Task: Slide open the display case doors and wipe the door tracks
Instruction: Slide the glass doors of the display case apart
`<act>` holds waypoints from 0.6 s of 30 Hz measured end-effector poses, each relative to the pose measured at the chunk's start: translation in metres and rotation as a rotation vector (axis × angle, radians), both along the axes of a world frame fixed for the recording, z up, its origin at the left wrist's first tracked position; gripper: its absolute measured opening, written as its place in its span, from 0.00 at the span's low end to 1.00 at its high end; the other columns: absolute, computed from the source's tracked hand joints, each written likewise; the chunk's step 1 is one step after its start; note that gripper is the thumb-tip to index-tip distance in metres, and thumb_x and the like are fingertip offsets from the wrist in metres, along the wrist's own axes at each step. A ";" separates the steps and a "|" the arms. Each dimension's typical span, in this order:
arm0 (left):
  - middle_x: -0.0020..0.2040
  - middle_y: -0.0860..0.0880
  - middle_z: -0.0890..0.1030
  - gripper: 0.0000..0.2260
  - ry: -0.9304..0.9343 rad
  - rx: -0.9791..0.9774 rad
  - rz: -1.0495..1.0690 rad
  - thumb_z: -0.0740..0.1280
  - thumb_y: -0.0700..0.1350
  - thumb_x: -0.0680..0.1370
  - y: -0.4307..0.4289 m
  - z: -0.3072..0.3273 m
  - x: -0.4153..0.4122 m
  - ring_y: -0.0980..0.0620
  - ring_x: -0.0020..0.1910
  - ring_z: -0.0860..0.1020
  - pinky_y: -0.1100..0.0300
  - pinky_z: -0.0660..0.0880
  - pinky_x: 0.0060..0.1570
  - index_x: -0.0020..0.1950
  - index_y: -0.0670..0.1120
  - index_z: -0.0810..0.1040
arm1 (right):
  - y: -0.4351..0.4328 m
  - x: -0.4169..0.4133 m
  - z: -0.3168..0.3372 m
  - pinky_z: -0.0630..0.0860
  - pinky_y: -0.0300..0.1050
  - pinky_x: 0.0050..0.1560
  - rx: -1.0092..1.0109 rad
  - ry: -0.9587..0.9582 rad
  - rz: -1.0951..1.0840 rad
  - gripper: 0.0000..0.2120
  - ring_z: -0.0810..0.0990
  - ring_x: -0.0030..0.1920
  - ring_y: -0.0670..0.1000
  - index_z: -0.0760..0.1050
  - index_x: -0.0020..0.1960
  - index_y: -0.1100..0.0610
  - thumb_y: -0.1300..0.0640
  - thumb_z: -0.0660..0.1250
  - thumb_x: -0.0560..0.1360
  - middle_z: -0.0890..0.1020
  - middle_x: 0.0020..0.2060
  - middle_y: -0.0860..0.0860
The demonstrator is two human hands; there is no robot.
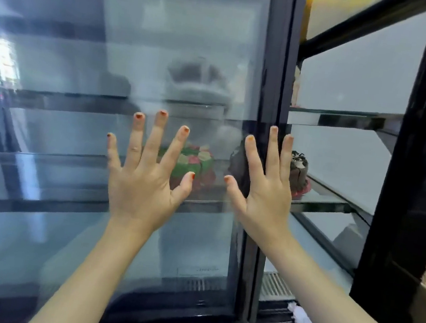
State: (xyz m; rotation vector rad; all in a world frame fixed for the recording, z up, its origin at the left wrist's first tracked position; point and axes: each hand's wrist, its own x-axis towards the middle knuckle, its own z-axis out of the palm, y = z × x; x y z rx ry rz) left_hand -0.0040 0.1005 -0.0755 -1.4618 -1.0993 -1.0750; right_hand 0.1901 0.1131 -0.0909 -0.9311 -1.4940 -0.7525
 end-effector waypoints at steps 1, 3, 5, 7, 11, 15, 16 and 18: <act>0.76 0.47 0.53 0.29 0.006 0.004 0.007 0.55 0.58 0.77 0.000 0.000 -0.001 0.44 0.75 0.48 0.38 0.44 0.69 0.76 0.54 0.52 | 0.000 0.000 -0.001 0.50 0.47 0.75 0.009 -0.007 -0.010 0.26 0.42 0.76 0.54 0.56 0.74 0.52 0.42 0.53 0.80 0.55 0.74 0.56; 0.76 0.47 0.52 0.29 0.021 -0.003 0.003 0.55 0.58 0.77 0.001 0.001 -0.003 0.44 0.75 0.47 0.38 0.43 0.69 0.76 0.54 0.51 | 0.001 0.001 -0.002 0.44 0.45 0.75 0.020 -0.021 -0.036 0.24 0.42 0.76 0.54 0.57 0.74 0.54 0.45 0.50 0.81 0.53 0.75 0.56; 0.76 0.47 0.53 0.29 0.015 -0.017 -0.018 0.56 0.58 0.77 0.000 0.000 -0.002 0.43 0.75 0.48 0.38 0.44 0.69 0.76 0.54 0.51 | 0.001 0.001 -0.005 0.46 0.51 0.75 0.026 -0.041 -0.070 0.23 0.41 0.76 0.54 0.57 0.73 0.56 0.47 0.49 0.82 0.44 0.77 0.50; 0.76 0.48 0.53 0.29 0.004 -0.010 -0.015 0.56 0.58 0.77 0.001 -0.003 -0.001 0.44 0.75 0.48 0.37 0.45 0.69 0.76 0.54 0.52 | 0.002 0.002 -0.006 0.48 0.61 0.73 0.047 -0.067 -0.129 0.23 0.40 0.76 0.53 0.57 0.74 0.56 0.49 0.47 0.82 0.39 0.76 0.47; 0.77 0.49 0.47 0.30 0.015 0.009 -0.011 0.56 0.58 0.76 0.004 -0.003 -0.002 0.45 0.75 0.47 0.38 0.45 0.69 0.76 0.53 0.53 | 0.002 0.004 -0.007 0.43 0.62 0.72 0.079 -0.130 -0.203 0.26 0.41 0.76 0.55 0.46 0.78 0.52 0.50 0.45 0.82 0.43 0.77 0.48; 0.77 0.50 0.46 0.30 0.014 0.045 -0.008 0.56 0.58 0.75 0.007 -0.004 0.004 0.45 0.75 0.47 0.37 0.46 0.69 0.76 0.53 0.53 | 0.004 0.008 -0.008 0.40 0.60 0.73 0.105 -0.138 -0.210 0.26 0.42 0.76 0.55 0.44 0.78 0.55 0.50 0.45 0.82 0.44 0.77 0.49; 0.77 0.50 0.46 0.30 0.015 0.043 -0.003 0.56 0.57 0.75 0.008 -0.003 0.006 0.45 0.75 0.47 0.36 0.46 0.68 0.76 0.53 0.52 | 0.005 0.010 -0.007 0.40 0.60 0.73 0.104 -0.144 -0.211 0.26 0.42 0.76 0.55 0.44 0.78 0.55 0.50 0.45 0.82 0.44 0.77 0.50; 0.77 0.50 0.46 0.30 0.017 0.034 -0.009 0.56 0.57 0.75 0.007 -0.001 0.011 0.45 0.75 0.46 0.36 0.46 0.68 0.76 0.53 0.52 | 0.004 0.017 -0.006 0.41 0.60 0.73 0.092 -0.158 -0.205 0.26 0.42 0.76 0.56 0.45 0.78 0.55 0.51 0.45 0.82 0.44 0.77 0.50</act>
